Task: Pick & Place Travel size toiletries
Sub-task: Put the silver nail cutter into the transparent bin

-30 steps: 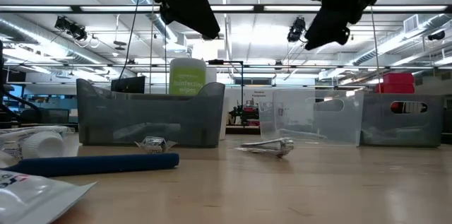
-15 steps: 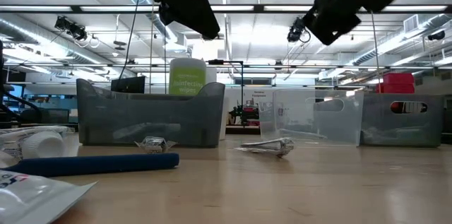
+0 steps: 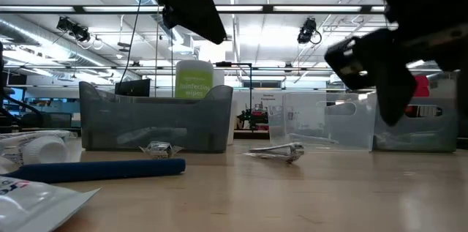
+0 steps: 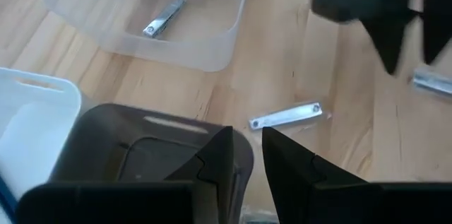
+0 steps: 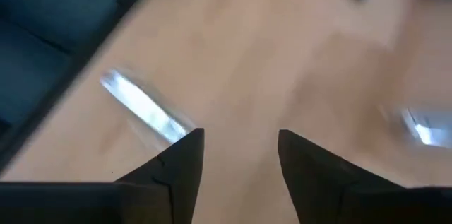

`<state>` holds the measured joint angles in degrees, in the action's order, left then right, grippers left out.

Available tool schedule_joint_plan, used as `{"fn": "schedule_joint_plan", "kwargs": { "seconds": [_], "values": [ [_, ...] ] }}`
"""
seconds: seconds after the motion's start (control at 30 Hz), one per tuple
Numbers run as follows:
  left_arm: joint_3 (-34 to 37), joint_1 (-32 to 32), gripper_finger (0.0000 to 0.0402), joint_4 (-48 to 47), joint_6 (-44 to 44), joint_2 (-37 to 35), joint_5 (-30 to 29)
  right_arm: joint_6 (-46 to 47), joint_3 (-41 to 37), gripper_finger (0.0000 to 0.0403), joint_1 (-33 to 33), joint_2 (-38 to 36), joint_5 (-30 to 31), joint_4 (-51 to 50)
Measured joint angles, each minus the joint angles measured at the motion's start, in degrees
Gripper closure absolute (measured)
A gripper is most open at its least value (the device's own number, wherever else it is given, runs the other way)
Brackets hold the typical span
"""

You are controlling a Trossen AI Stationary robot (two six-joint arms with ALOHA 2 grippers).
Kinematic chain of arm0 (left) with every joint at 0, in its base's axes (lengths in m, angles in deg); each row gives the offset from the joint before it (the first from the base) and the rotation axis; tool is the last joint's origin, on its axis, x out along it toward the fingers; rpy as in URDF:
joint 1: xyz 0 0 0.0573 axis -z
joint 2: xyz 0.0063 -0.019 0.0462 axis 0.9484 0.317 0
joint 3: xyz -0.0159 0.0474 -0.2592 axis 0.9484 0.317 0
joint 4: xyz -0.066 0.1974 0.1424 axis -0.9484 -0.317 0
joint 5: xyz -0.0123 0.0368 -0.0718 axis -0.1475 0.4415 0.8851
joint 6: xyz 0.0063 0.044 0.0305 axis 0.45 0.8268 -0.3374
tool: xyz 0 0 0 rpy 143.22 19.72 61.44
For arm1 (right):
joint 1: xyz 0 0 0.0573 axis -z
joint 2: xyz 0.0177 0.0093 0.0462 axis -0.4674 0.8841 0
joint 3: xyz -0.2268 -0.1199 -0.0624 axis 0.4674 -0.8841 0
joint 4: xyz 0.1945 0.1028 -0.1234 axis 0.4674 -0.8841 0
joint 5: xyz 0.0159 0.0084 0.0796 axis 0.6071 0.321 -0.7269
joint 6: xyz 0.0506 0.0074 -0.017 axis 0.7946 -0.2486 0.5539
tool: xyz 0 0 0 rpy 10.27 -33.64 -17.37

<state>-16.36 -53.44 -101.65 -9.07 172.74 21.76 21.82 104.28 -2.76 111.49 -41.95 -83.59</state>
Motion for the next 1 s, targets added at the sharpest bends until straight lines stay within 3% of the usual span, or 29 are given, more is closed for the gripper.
{"fn": "schedule_joint_plan", "kwargs": {
  "seconds": [0.23, 0.5, 0.67, 0.8, 1.0],
  "values": [
    [0.17, 2.16, 0.0319, -1.29, -0.43, 2.10, 0.93, -4.45, 0.00, 0.0226, -3.86, 5.29, -6.56, 9.92],
    [0.20, 4.62, 0.0319, -0.40, -2.11, 4.08, 1.74, -10.50, 0.76, 0.0207, -7.61, 13.71, -0.12, 21.01],
    [0.09, 6.38, 0.0319, 2.02, -3.23, 5.49, 2.15, -12.08, 1.51, 0.0200, -7.43, 16.21, -1.54, 21.01],
    [0.10, 7.79, 0.0319, 3.14, -3.17, 5.95, 2.53, -12.92, 1.55, 0.0232, -7.44, 16.37, -2.08, 20.11],
    [0.04, 8.95, 0.0319, 3.48, -3.85, 5.87, 1.81, -7.78, 1.46, 0.0319, -6.71, 15.85, -1.83, 21.42]
  ]
}}
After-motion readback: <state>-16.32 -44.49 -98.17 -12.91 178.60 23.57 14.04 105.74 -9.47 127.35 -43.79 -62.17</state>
